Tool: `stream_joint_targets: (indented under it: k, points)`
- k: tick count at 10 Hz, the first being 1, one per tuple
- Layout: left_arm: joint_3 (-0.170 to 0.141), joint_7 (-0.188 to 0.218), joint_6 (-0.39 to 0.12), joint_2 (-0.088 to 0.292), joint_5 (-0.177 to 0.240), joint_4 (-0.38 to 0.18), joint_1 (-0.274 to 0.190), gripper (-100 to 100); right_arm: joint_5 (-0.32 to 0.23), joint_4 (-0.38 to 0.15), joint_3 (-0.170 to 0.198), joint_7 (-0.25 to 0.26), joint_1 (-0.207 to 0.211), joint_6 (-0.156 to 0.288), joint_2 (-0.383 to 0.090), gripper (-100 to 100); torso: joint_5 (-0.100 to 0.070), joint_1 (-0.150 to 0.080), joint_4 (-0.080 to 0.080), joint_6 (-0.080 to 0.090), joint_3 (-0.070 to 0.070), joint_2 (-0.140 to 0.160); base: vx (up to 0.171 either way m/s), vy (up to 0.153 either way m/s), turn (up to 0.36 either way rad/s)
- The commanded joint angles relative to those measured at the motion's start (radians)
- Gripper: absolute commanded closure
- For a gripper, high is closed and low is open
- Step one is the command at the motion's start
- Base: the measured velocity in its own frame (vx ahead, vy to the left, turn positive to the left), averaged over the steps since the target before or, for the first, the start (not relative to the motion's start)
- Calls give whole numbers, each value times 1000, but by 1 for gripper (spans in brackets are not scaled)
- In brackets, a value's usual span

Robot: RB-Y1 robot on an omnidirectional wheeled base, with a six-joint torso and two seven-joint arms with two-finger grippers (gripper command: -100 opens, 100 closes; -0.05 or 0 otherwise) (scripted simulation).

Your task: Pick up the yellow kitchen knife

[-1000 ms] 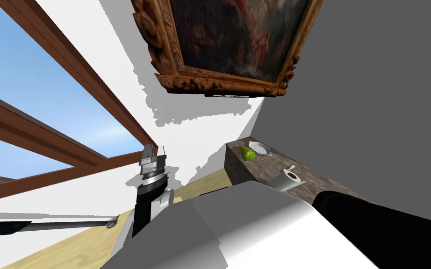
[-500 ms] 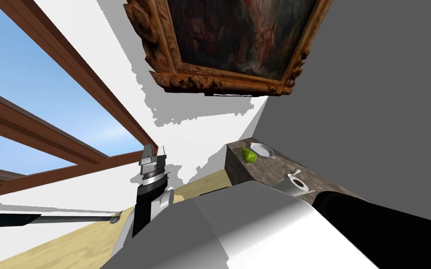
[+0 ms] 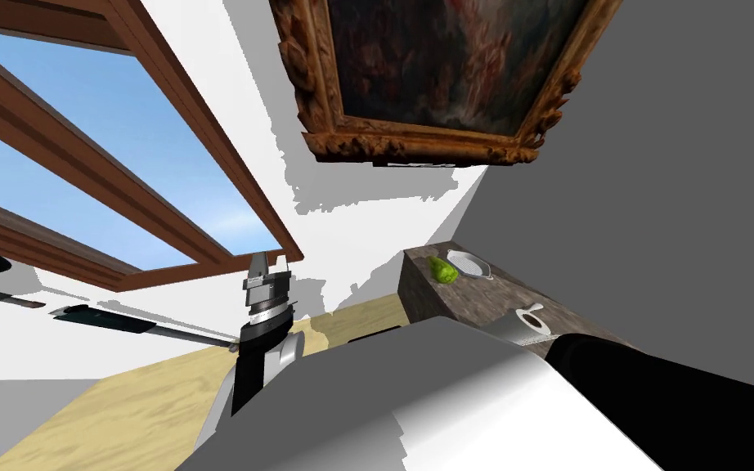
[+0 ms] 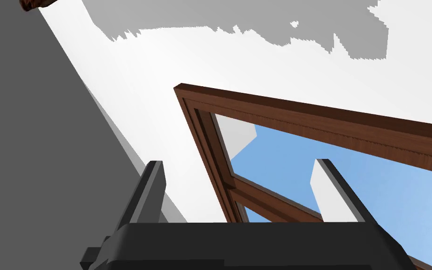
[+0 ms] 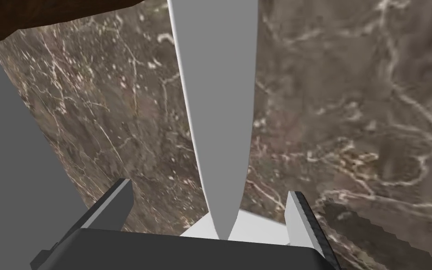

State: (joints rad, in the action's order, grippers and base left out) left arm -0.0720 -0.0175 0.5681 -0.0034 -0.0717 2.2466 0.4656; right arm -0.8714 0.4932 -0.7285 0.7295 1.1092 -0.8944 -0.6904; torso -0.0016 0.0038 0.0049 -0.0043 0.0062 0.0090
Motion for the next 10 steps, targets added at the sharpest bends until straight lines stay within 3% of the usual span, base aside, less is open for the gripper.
stream_joint_targets:
  k: [1,2,3,7,8,9,10]
  points:
    - [0,0,0,0,0,0,0,0,4,-29,17,-23,-26,24,-5,-100,0,0,0,0,0,0,-120,59,224]
    - [0,0,0,0,0,0,0,0,3,-29,9,-10,-20,12,-6,-100,-1,-2,1,-1,0,0,-53,21,43]
    - [0,0,0,0,0,0,0,0,3,-33,10,-11,-22,14,-7,100,-2,-5,0,0,-2,-3,-9,5,-12]
    - [0,0,0,0,0,0,0,0,2,-32,12,-10,-23,11,-4,100,-2,-10,-1,-1,-4,-7,0,3,0]
    - [0,0,0,0,0,0,0,0,2,-32,12,-11,-23,11,-4,0,-2,-10,-1,-1,-4,-7,0,0,0]
    - [0,0,0,0,0,0,0,0,1,-14,0,3,-10,-3,-3,100,-2,-10,-1,-1,-4,-7,56,-50,-241]
    - [0,0,0,0,0,0,1,0,0,-4,-11,21,1,-21,-2,100,-2,-12,-2,1,-5,-9,118,-75,-315]
